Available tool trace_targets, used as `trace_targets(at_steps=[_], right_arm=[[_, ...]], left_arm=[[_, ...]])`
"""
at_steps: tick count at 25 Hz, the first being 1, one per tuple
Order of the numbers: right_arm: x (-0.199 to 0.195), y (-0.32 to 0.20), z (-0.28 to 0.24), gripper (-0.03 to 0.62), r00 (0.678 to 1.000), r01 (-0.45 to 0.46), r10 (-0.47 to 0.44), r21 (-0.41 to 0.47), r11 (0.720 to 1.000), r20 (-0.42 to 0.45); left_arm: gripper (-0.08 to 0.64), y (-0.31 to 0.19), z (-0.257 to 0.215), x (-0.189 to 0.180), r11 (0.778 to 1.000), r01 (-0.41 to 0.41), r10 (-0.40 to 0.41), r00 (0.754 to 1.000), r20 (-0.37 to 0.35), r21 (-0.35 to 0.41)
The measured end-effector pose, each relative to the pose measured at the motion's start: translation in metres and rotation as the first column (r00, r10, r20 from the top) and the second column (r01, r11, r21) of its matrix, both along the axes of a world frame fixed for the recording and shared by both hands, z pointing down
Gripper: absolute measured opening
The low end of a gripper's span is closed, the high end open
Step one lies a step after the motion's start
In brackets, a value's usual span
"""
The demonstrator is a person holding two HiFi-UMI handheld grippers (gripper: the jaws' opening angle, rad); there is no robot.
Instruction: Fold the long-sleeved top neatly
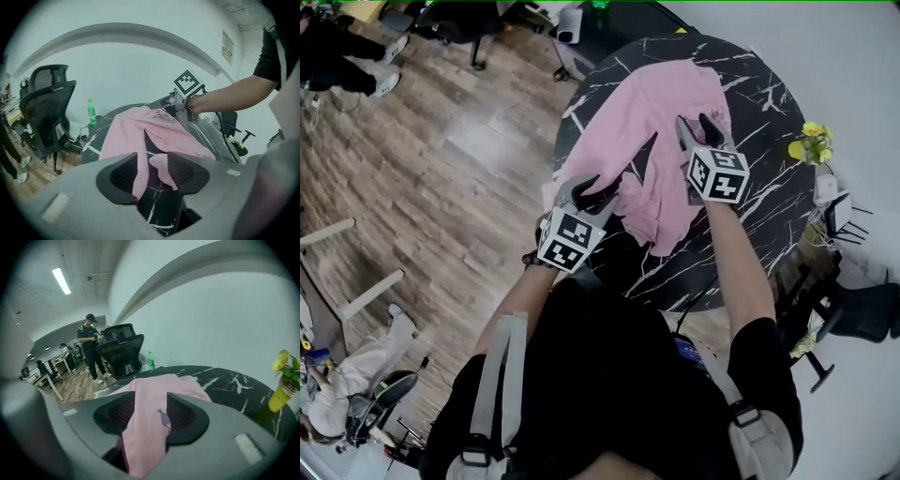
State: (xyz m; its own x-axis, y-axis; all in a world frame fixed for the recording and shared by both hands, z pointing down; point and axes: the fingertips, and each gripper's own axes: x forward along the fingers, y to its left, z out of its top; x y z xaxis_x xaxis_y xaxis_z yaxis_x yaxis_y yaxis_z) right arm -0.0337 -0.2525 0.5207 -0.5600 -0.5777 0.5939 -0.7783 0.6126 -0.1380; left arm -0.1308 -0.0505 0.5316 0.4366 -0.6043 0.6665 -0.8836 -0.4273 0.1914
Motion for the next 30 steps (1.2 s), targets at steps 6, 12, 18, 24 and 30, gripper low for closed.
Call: trace_targets(at_steps=[6,12,18,24,30], right_arm=[[0.097,0.044,0.013,0.202,0.991,-0.136,0.136,-0.062,0.989,-0.010],[0.151,0.112,0.037,0.198,0.978,-0.203,0.207,-0.167,0.965,0.006],[0.175,0.161,0.048,0.193,0.984,-0.173,0.178,-0.221,0.960,0.006],[0.195,0.185,0.045,0.189,0.991,-0.129,0.136,-0.234,0.964,0.015],[0.210,0.203,0.045,0.181,0.994,-0.107,0.113,-0.252,0.962,0.008]], left_arm=[[0.192,0.010,-0.002,0.082,0.980,-0.198,0.196,0.979,-0.056,-0.033],[0.176,0.045,0.009,0.145,0.941,-0.316,0.305,0.947,-0.100,-0.120],[0.179,0.063,0.026,0.169,0.940,-0.282,0.272,0.959,-0.077,-0.193],[0.256,0.065,0.043,0.178,0.956,-0.174,0.173,0.985,-0.025,-0.238],[0.131,0.058,0.061,0.183,0.962,-0.099,0.127,0.987,0.096,-0.256]])
